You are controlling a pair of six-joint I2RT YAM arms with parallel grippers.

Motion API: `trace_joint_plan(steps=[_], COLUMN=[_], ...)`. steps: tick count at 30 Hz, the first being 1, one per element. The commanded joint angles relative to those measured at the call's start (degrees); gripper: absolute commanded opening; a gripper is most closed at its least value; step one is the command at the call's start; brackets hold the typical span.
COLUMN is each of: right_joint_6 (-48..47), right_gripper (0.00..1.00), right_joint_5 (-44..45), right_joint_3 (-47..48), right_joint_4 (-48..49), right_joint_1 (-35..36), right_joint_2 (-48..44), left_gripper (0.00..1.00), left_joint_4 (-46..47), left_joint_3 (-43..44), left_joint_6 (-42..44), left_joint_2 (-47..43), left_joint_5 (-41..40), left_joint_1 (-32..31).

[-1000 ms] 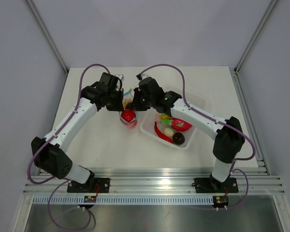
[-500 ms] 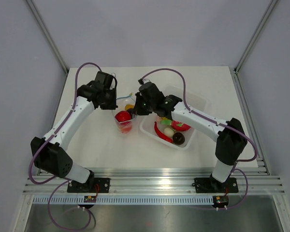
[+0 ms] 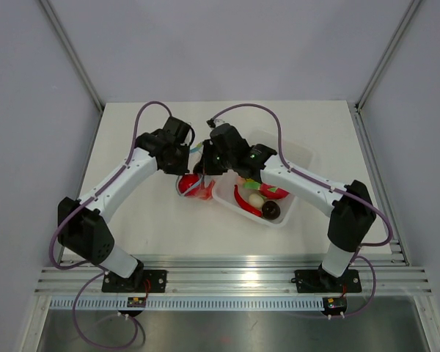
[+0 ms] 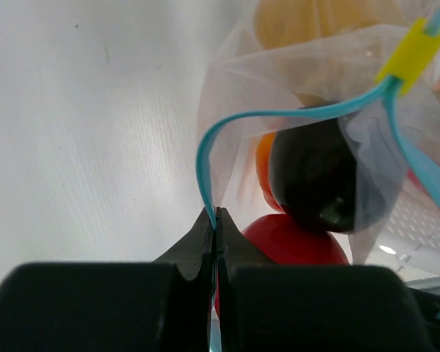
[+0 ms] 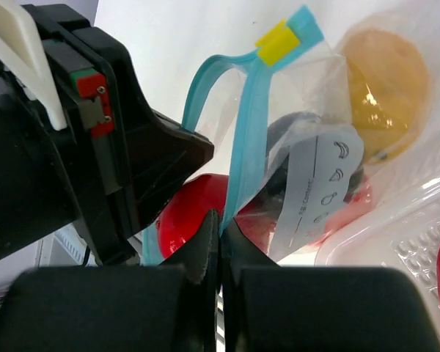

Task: Place the food in the zip-top bag and seal the zipper
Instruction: Adjust the zipper food storage bag at the center of the board.

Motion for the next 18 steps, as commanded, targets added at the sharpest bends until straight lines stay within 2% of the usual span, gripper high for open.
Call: trace_joint_plan(steps=[1, 7, 8, 12, 16, 18], right_joint_6=[-0.1, -0.8, -1.2, -1.2, 0.2, 0.3], right_gripper=[0.00, 0.00, 0.00, 0.00, 0.00, 0.00], right_joint_5=[0.7, 2.8, 5.2, 6.1, 1.6, 0.6], right_joint_3=[1.5, 1.1, 0.8, 0.4, 2.5, 5.3], right_joint_4=[2.8, 0.4, 0.0, -0.7, 1.5, 1.7], right_joint_1=[0.9, 0.9, 0.9, 1.0, 1.0, 2.1], right_joint_2=[-1.7, -1.9, -1.9, -2.0, 0.0, 2.3], left_gripper=[0.00, 0.00, 0.00, 0.00, 0.00, 0.00], left_joint_4=[-0.1, -2.0, -2.2, -1.9, 1.2, 3.1], left_joint_3=[2.7, 7.3, 7.5, 7.5, 5.4, 4.0], left_joint_6=[0.4, 0.9, 1.0, 1.0, -1.4, -3.2], left_joint_2=[-1.2, -3.6, -4.2, -5.3, -4.3, -3.4], left_joint_5=[-2.9, 0.5, 1.2, 1.9, 8.1, 9.4], left_joint_1=[0.6, 3.9, 4.3, 5.6, 4.9, 1.4])
